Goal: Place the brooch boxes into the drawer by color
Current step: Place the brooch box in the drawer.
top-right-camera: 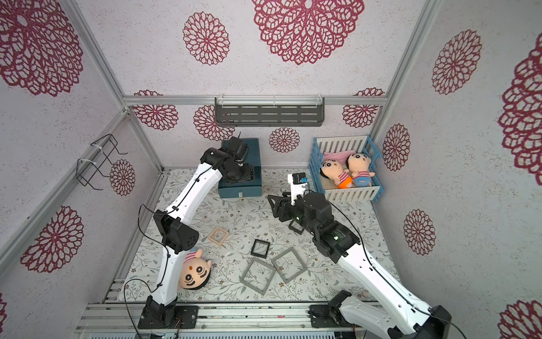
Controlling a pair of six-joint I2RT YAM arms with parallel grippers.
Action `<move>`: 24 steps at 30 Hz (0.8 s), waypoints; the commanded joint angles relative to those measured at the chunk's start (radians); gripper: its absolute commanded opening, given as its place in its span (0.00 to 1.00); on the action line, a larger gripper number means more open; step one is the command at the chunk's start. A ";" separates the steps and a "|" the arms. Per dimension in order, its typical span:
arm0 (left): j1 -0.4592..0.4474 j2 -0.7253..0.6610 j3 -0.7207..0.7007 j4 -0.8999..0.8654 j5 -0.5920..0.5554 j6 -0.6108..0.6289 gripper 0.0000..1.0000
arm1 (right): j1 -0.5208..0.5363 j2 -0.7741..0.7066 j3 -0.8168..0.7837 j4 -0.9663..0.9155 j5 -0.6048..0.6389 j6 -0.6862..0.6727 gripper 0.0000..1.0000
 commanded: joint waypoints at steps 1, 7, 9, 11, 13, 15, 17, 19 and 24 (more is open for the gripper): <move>0.003 0.024 0.026 0.025 0.030 0.033 0.56 | -0.008 0.001 0.035 0.011 0.014 0.007 0.67; 0.003 0.047 0.034 0.035 0.057 0.050 0.59 | -0.012 0.007 0.035 0.013 0.014 0.010 0.67; 0.003 0.057 0.038 0.034 0.060 0.059 0.60 | -0.012 0.013 0.035 0.011 0.011 0.011 0.67; 0.002 0.064 0.037 0.032 0.063 0.060 0.61 | -0.014 0.020 0.035 0.009 0.009 0.010 0.67; 0.003 0.071 0.037 0.032 0.072 0.065 0.62 | -0.016 0.024 0.034 0.008 0.006 0.010 0.67; 0.002 0.075 0.037 0.030 0.074 0.066 0.63 | -0.019 0.035 0.042 -0.006 0.025 0.020 0.67; 0.003 0.076 0.038 0.029 0.074 0.067 0.64 | -0.028 0.050 0.051 -0.023 0.043 0.028 0.67; 0.003 0.078 0.038 0.034 0.077 0.067 0.65 | -0.042 0.069 0.056 -0.021 0.033 0.029 0.67; 0.004 0.084 0.038 0.034 0.091 0.069 0.68 | -0.118 0.160 0.076 0.001 -0.090 0.073 0.68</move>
